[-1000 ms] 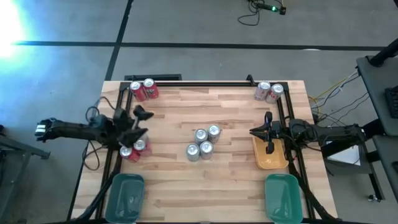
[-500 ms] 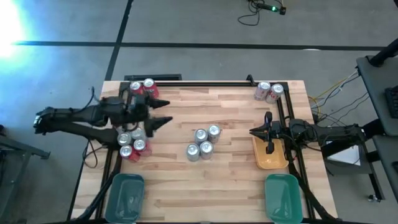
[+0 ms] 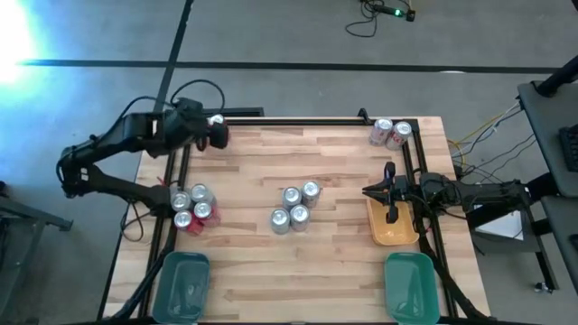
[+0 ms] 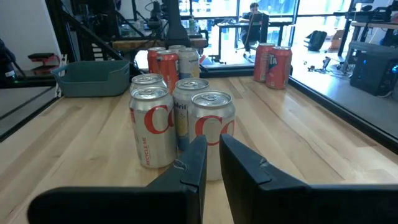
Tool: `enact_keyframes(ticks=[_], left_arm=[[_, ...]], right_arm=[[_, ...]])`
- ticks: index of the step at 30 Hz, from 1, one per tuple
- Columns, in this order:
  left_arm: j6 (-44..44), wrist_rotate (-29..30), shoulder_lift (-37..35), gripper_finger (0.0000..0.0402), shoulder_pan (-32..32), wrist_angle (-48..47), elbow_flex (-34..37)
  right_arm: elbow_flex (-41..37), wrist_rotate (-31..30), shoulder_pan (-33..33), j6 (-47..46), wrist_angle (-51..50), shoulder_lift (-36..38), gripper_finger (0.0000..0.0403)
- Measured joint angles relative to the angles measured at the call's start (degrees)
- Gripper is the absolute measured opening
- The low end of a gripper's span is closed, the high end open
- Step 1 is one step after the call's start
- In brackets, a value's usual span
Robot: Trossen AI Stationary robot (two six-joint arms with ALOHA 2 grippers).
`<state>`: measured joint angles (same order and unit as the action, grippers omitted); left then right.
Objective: Sort soda cans
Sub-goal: Adjust the soda cans
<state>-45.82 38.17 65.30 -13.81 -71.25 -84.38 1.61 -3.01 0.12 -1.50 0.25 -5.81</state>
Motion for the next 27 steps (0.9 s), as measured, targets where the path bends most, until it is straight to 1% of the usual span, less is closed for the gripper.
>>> enact_keyframes(ticks=[4, 6, 8, 10, 12, 13, 15, 18, 22, 25, 27], left_arm=[[3.88, -4.59, 1.31, 0.0366, -4.59, -2.22, 0.72], [6.7, -5.12, 1.88, 0.0366, -5.14, -2.26, 1.58], [10.63, -8.09, 2.36, 0.0366, -4.78, -2.22, 1.92], [14.12, -14.45, 2.41, 0.0366, -2.86, -1.54, 1.89], [16.52, -22.05, 2.07, 0.0366, 0.85, -0.76, 1.82], [16.98, -24.92, 1.9, 0.0366, 3.35, -0.28, 1.79], [16.35, -27.22, 1.48, 0.0366, 9.14, -0.37, 1.79], [12.08, -28.69, 0.5, 0.0366, 18.93, -1.02, 1.79], [-1.83, -27.71, 0.69, 0.0366, 31.33, -3.22, 1.79], [-12.84, -26.85, 1.35, 0.0366, 38.37, -5.68, 1.79], [-18.3, -26.85, 2.18, 0.0366, 41.91, -7.1, 1.79]], right_arm=[[0.01, -0.02, -0.01, 0.0, 0.0, -0.01, 0.0038], [0.0, -0.01, -0.02, 0.0, 0.0, -0.01, 0.0038], [0.02, -0.02, 0.0, 0.0, 0.0, -0.02, 0.0038], [0.0, 0.0, 0.0, 0.0, 0.0, 0.0, 0.0038], [0.02, -0.01, -0.01, 0.0, 0.0, -0.01, 0.0038], [0.01, -0.01, -0.01, 0.0, 0.0, 0.0, 0.0038], [0.02, -0.01, 0.0, 0.0, 0.0, -0.02, 0.0038], [0.01, -0.02, -0.01, 0.0, -0.01, -0.02, 0.0038], [0.01, -1.39, -0.02, 0.22, 0.5, 0.0, 0.0038], [0.0, -1.53, -0.02, 1.58, 1.31, -0.01, 0.0038], [0.02, -1.53, -0.02, 1.13, 1.4, 0.0, 0.0038]])
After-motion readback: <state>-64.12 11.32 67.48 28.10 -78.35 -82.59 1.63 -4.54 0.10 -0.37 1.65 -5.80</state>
